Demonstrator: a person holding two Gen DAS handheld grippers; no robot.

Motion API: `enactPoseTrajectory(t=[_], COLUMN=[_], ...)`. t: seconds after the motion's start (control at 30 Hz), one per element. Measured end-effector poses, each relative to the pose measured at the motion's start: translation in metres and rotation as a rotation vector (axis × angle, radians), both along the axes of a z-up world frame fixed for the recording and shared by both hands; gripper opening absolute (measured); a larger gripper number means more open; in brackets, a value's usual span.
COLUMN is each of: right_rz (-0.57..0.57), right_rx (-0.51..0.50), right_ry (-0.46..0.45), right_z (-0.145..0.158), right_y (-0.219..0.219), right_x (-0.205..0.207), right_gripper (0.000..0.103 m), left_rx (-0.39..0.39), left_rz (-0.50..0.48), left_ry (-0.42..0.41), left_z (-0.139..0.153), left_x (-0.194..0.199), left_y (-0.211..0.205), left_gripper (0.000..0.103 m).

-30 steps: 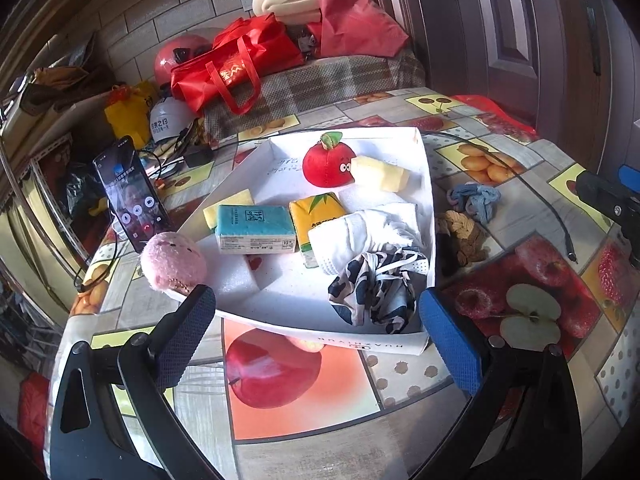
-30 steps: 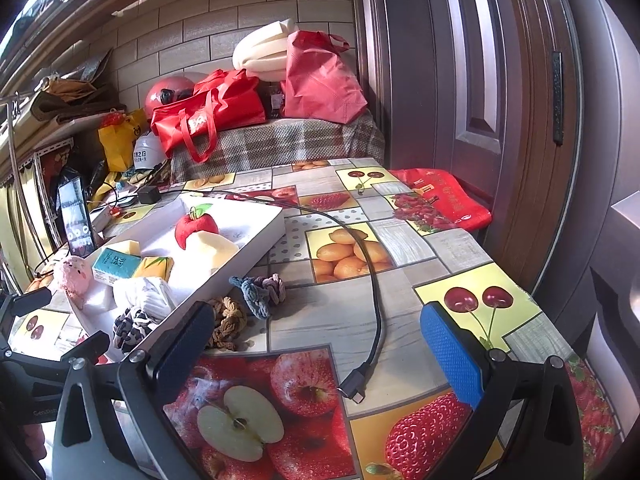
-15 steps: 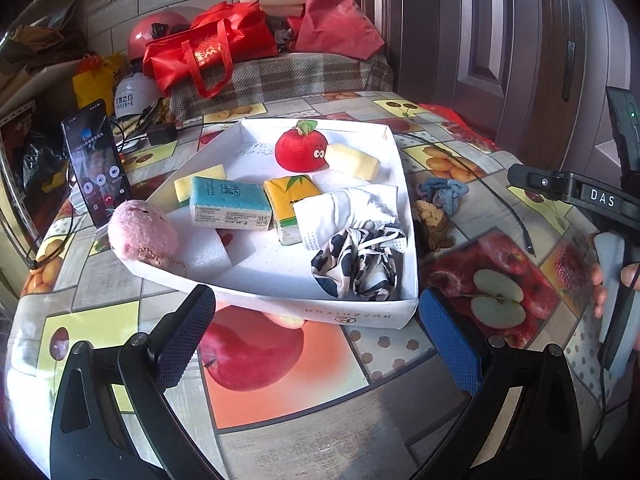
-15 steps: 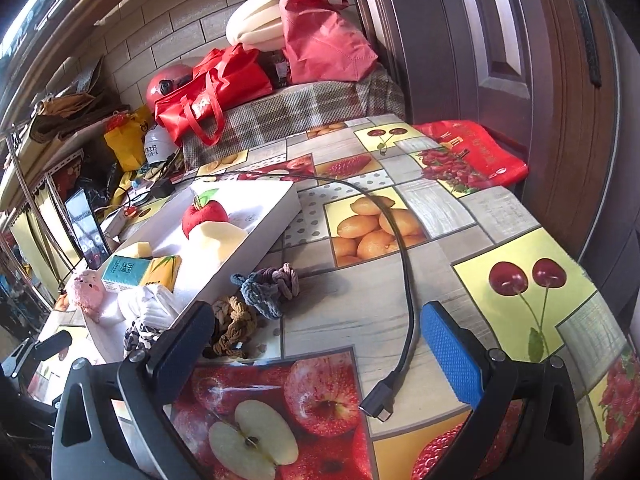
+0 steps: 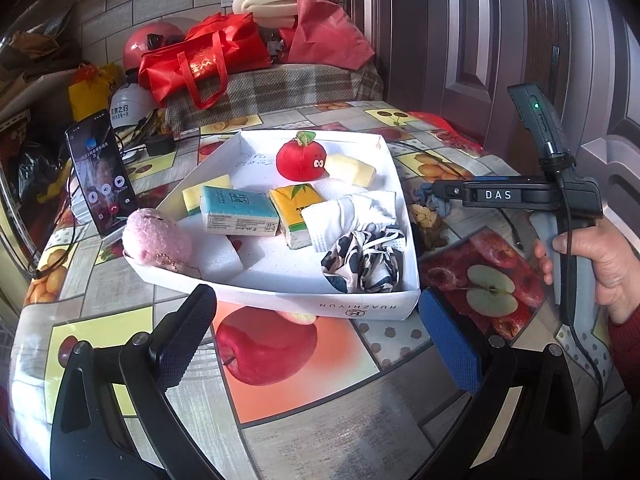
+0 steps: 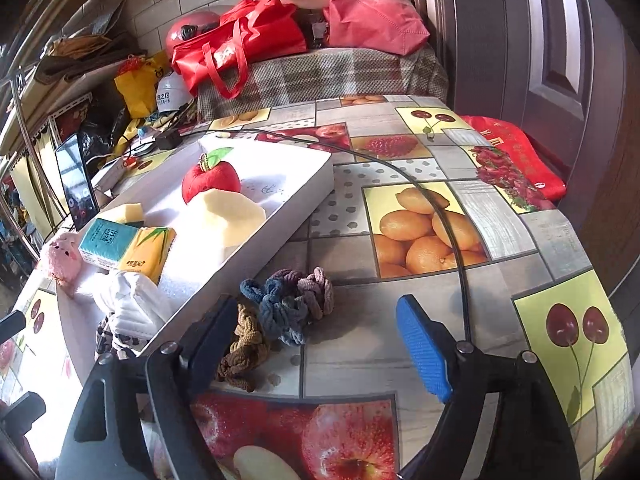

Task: Organize soft objects
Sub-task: 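Lower the right tool onto the blue-grey scrunchie bundle and close it, then lower the left tool onto the beige knotted rope toy and grasp it while the right tool holds the scrunchie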

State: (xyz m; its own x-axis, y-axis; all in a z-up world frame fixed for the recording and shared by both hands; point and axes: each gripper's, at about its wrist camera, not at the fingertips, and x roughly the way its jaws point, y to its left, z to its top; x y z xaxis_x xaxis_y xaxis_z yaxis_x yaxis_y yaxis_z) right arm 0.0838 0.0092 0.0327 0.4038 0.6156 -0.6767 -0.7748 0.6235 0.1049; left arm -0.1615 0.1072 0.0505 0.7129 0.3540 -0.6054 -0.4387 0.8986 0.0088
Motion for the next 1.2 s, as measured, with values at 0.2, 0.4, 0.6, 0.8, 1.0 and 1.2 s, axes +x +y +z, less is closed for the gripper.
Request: enactPoseTrajectory(t=[0.2, 0.4, 0.6, 0.8, 1.0, 1.2], right_rz=[0.021, -0.030, -0.138, -0.223, -0.250, -0.241], right_rx=[-0.075, 0.010, 0.151, 0.230, 0.261, 0.266], right_ry=[0.063, 0.007, 0.006, -0.017, -0.032, -0.010], right_z=[-0.024, -0.004, 0.013, 0.027, 0.033, 0.026], right_y=[0.024, -0.016, -0.084, -0.123, -0.136, -0.134], right_x=[0.013, 0.008, 0.005, 0.005, 0.007, 0.007], right_gripper=[0.034, 0.025, 0.025, 0.025, 0.025, 0.026], left_rx=[-0.027, 0.026, 0.037, 0.009, -0.045, 0.014], left_rz=[-0.042, -0.165, -0.322, -0.356, -0.318, -0.318], left_ry=[-0.003, 0.009, 0.065, 0.153, 0.221, 0.258], left_z=[0.008, 0.017, 0.016, -0.007, -0.030, -0.043], left_x=[0.010, 0.050, 0.116, 0.168, 0.192, 0.197], left_y=[0.000, -0.022, -0.053, -0.074, -0.062, -0.073], left_gripper=[0.102, 0.097, 0.097, 0.097, 0.097, 0.097])
